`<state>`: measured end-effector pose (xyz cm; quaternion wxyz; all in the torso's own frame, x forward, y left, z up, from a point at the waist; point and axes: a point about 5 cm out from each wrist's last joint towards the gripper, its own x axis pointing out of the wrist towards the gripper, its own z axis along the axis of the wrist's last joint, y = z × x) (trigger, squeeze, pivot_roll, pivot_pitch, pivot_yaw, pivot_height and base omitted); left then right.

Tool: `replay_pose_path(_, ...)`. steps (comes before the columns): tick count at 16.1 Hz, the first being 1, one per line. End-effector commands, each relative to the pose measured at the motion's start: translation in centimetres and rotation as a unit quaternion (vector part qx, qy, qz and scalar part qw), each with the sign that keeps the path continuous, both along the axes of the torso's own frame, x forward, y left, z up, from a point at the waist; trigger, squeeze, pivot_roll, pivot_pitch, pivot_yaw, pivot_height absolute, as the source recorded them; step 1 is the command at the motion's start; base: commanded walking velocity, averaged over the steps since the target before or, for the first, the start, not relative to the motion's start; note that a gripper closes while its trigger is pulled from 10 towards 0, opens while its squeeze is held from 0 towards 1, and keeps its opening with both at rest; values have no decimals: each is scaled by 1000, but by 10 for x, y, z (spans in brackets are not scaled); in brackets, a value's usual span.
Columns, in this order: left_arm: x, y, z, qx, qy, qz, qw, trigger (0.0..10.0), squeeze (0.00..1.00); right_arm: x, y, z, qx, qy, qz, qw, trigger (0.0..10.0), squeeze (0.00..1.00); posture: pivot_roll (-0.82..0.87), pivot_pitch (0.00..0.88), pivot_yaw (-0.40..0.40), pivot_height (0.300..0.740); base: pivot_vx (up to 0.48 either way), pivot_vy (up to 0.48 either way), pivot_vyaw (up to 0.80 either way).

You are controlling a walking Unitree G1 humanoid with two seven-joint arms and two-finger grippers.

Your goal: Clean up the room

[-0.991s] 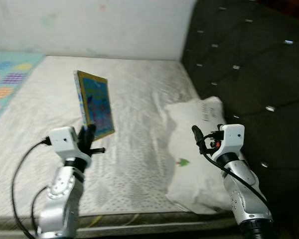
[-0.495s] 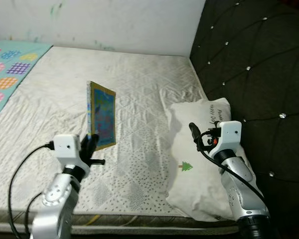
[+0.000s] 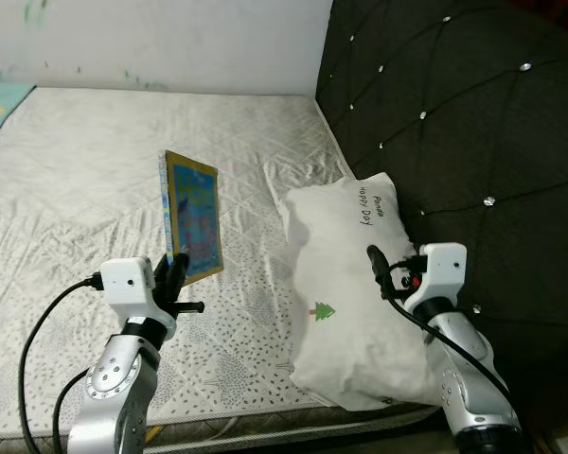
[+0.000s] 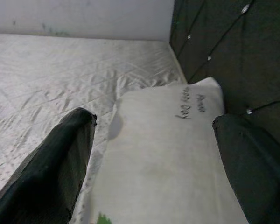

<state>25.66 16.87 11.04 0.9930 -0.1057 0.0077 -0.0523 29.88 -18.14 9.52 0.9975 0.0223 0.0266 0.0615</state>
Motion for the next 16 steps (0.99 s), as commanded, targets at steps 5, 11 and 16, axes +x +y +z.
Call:
replay_pose_path(5, -8, 0, 10, -14, -18, 12, 1000, 10000, 0, -10, -5, 3, 26, 0, -7, 1000, 10000, 0, 6, 62, -35, 740, 0, 0, 0)
replay_pose_path(11, -10, 4, 11, -13, -13, 20, 1000, 10000, 0, -14, -5, 4, 27, 3, 2, 1000, 10000, 0, 6, 86, -37, 740, 0, 0, 0)
replay_pose_path(16, -9, 3, 12, -17, -13, 23, 1000, 10000, 0, -15, -3, 6, 22, 3, 11, 1000, 10000, 0, 1, 106, -44, 728, 0, 0, 0)
